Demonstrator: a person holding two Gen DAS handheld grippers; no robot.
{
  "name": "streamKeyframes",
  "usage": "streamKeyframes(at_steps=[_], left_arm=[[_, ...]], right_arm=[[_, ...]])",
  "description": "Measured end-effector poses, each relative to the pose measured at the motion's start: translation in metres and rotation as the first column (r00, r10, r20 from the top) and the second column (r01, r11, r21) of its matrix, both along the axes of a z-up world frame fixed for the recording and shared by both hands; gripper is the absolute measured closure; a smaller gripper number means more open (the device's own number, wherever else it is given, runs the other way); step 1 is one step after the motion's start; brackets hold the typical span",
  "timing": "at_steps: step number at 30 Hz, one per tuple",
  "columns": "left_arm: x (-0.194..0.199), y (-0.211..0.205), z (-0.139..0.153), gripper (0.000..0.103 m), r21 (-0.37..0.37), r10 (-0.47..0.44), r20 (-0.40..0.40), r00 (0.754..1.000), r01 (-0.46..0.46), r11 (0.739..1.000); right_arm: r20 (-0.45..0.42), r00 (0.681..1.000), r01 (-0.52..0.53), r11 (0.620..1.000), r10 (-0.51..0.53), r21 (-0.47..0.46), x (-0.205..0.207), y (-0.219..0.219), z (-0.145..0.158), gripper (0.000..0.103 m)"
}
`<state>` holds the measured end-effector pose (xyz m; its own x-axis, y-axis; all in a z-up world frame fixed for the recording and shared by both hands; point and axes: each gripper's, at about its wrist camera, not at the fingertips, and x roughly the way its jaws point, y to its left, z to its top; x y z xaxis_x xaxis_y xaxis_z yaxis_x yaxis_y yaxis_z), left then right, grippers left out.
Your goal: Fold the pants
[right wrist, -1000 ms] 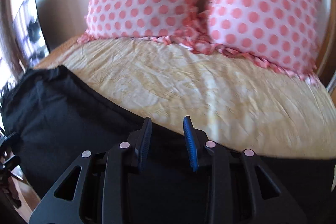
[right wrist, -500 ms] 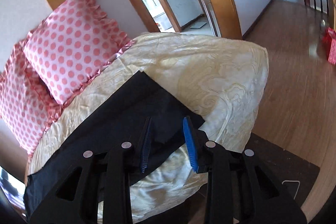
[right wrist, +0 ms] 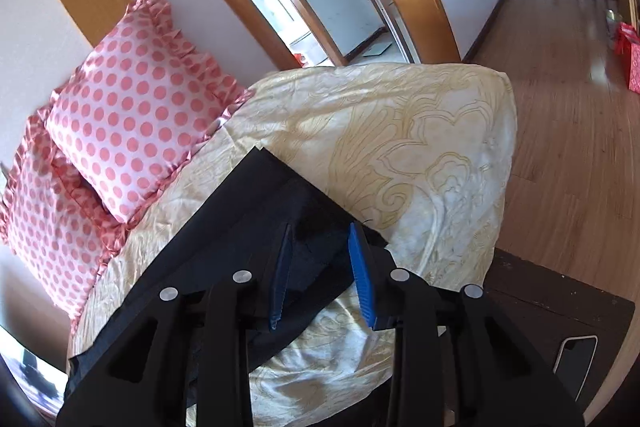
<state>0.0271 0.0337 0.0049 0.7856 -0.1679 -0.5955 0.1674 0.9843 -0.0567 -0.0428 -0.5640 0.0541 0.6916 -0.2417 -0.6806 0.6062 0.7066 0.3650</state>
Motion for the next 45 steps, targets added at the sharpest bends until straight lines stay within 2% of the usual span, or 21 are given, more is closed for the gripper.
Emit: streamKeyframes(at_steps=[4, 5, 6, 7, 12, 14, 20, 22, 24, 27, 32, 36, 39, 41, 43, 45], left_arm=[[0.000, -0.001, 0.000, 0.002, 0.001, 0.000, -0.001, 1.000, 0.000, 1.000], [0.000, -0.001, 0.000, 0.002, 0.003, 0.002, -0.001, 1.000, -0.002, 1.000], [0.000, -0.002, 0.000, 0.002, 0.004, 0.003, 0.000, 1.000, -0.003, 1.000], [0.000, -0.002, -0.001, 0.002, 0.007, 0.004, 0.000, 1.000, -0.004, 1.000], [0.000, -0.002, 0.000, 0.002, 0.010, -0.008, -0.011, 1.000, 0.009, 1.000], [0.001, 0.000, 0.001, 0.002, -0.003, -0.024, -0.022, 0.999, 0.024, 1.000], [0.002, 0.003, 0.001, 0.002, -0.014, -0.044, -0.024, 0.999, 0.043, 0.999], [0.001, 0.001, 0.001, 0.002, -0.001, -0.046, -0.022, 0.999, 0.046, 0.999], [0.001, 0.001, 0.000, 0.002, 0.005, -0.045, -0.017, 0.999, 0.045, 0.999], [0.001, 0.000, 0.000, 0.002, 0.006, -0.042, -0.014, 0.999, 0.042, 0.999], [0.001, 0.001, 0.000, 0.002, 0.007, -0.042, -0.012, 0.999, 0.042, 0.999], [0.001, 0.000, 0.000, 0.002, 0.007, -0.041, -0.013, 0.999, 0.041, 0.999], [0.001, 0.000, 0.000, 0.002, 0.009, -0.040, -0.012, 0.999, 0.040, 0.999], [0.003, 0.000, 0.000, 0.002, 0.014, -0.039, -0.010, 0.999, 0.039, 0.999], [0.002, 0.000, 0.000, 0.002, 0.010, -0.042, -0.011, 0.999, 0.042, 0.999], [0.002, 0.000, 0.000, 0.002, 0.008, -0.040, -0.011, 0.999, 0.040, 0.999]], right_arm=[[-0.019, 0.998, -0.062, 0.998, 0.062, -0.030, 0.010, 0.011, -0.003, 0.071], [-0.033, 0.997, -0.074, 0.997, 0.073, -0.031, 0.012, 0.013, -0.006, 0.075], [-0.056, 0.995, -0.084, 0.996, 0.083, -0.028, 0.016, 0.014, -0.010, 0.090], [-0.061, 0.994, -0.089, 0.996, 0.088, -0.019, 0.016, 0.014, -0.013, 0.096], [0.008, 0.998, -0.066, 0.997, 0.066, -0.029, 0.003, 0.016, -0.001, 0.098], [0.003, 0.999, -0.050, 0.998, 0.050, -0.046, -0.003, 0.019, 0.005, 0.098], [-0.066, 0.997, -0.034, 0.998, 0.031, -0.048, -0.002, 0.021, -0.009, 0.097], [-0.058, 0.998, -0.011, 0.999, 0.008, -0.049, -0.006, 0.021, -0.003, 0.086], [-0.035, 0.998, 0.046, 0.996, -0.049, -0.073, -0.013, 0.017, 0.005, 0.056], [-0.030, 0.996, 0.083, 0.994, -0.085, -0.078, -0.016, 0.007, 0.009, 0.056], [-0.025, 0.995, 0.099, 0.995, -0.098, 0.020, -0.012, -0.013, -0.002, 0.056], [-0.020, 0.996, 0.086, 0.995, -0.085, 0.042, -0.010, -0.011, -0.005, 0.056], [0.040, 0.997, 0.051, 0.984, -0.058, 0.169, -0.015, -0.011, -0.008, 0.056], [0.052, 0.998, 0.035, 0.982, -0.046, 0.185, -0.013, -0.008, -0.010, 0.056], [0.057, 0.998, 0.031, 0.984, -0.041, 0.174, -0.010, -0.007, -0.012, 0.059], [0.083, 0.996, 0.024, 0.978, -0.042, 0.206, -0.007, -0.010, -0.017, 0.073]])
